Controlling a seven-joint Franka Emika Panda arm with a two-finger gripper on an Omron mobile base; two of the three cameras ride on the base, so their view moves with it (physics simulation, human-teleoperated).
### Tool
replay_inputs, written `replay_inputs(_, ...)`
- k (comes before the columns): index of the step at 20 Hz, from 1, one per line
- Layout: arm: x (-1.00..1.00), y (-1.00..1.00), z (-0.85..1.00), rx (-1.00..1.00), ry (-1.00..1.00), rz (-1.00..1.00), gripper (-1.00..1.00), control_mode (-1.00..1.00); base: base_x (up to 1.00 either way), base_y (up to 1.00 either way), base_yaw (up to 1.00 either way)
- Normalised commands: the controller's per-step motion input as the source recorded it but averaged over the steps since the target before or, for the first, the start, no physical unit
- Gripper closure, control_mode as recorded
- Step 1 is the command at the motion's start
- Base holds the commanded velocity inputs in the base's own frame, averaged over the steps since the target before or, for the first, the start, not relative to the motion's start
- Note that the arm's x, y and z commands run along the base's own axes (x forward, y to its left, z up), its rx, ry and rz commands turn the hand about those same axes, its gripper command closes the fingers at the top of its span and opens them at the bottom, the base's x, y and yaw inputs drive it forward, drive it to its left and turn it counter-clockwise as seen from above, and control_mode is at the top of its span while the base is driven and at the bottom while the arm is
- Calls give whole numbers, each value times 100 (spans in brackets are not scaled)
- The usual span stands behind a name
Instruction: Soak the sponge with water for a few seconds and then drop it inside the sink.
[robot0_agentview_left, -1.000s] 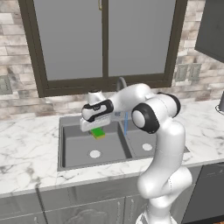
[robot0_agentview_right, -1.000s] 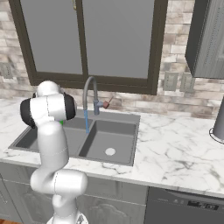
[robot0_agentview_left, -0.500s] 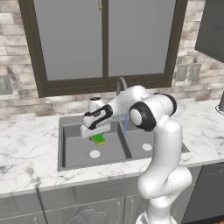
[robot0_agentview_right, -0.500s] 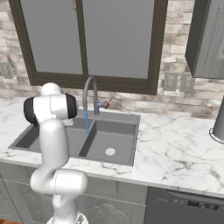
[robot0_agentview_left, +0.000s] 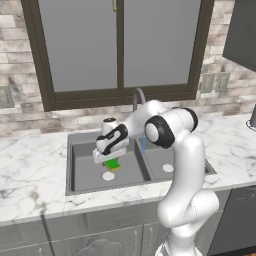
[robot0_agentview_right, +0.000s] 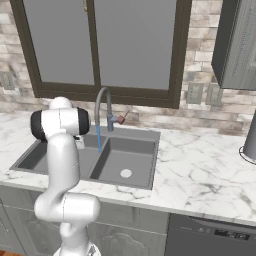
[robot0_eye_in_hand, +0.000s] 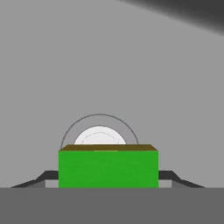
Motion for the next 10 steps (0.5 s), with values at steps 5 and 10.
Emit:
replay_inputs(5,0,0,-31,0,0,0,100,-100,0,0,0)
replay_inputs(10,0,0,-25,0,0,0,100,-100,0,0,0)
